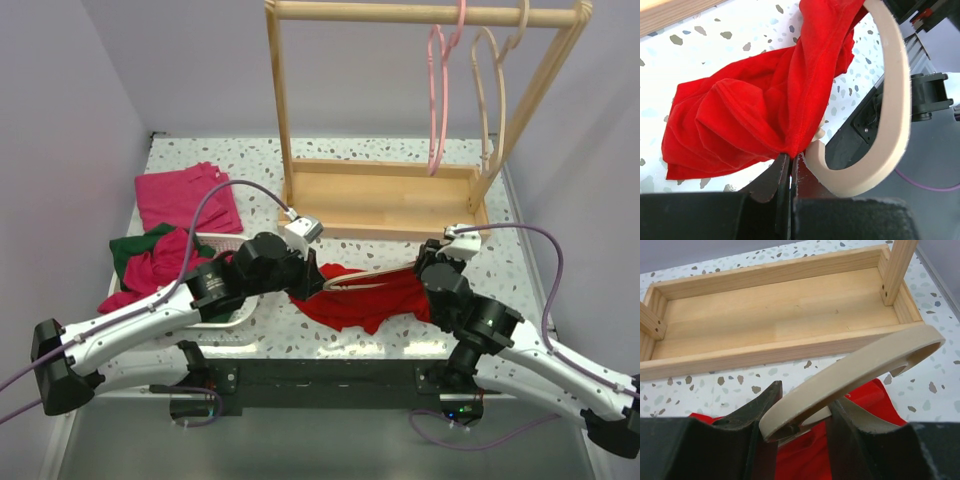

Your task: Place the t-shirt on the hanger

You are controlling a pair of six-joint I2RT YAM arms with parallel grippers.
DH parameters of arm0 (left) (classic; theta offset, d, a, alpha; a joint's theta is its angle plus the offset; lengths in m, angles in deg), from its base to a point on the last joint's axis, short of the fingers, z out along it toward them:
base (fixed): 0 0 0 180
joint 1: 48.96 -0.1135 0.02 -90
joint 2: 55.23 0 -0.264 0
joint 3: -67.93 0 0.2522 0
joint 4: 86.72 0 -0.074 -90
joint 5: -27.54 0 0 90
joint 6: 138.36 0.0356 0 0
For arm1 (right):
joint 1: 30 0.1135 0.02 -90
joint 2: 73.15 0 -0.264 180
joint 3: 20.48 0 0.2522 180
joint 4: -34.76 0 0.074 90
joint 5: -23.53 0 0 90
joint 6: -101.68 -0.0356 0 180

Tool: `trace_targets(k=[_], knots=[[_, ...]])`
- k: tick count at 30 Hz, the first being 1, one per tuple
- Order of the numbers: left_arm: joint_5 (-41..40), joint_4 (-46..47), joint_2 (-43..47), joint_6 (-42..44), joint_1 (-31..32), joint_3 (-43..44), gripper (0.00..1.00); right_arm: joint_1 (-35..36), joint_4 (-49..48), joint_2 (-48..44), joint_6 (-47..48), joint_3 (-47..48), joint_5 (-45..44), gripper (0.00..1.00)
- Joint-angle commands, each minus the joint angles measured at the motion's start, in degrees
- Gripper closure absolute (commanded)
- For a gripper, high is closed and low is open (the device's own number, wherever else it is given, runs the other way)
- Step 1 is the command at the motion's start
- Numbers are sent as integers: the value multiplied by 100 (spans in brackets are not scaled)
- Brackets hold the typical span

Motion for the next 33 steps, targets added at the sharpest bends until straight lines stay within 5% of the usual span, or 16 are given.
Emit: trace_targets(k=[1, 16, 33], knots=[[-89, -156, 219, -49, -43, 527, 100, 28, 21, 57, -174, 180, -668, 100], [174, -772, 1055, -198, -34, 641, 100, 281, 294, 655, -570, 619, -1404, 100], [1062, 845, 134, -523, -26, 818, 100, 1416, 1199, 1595, -1519, 1524, -2013, 100]])
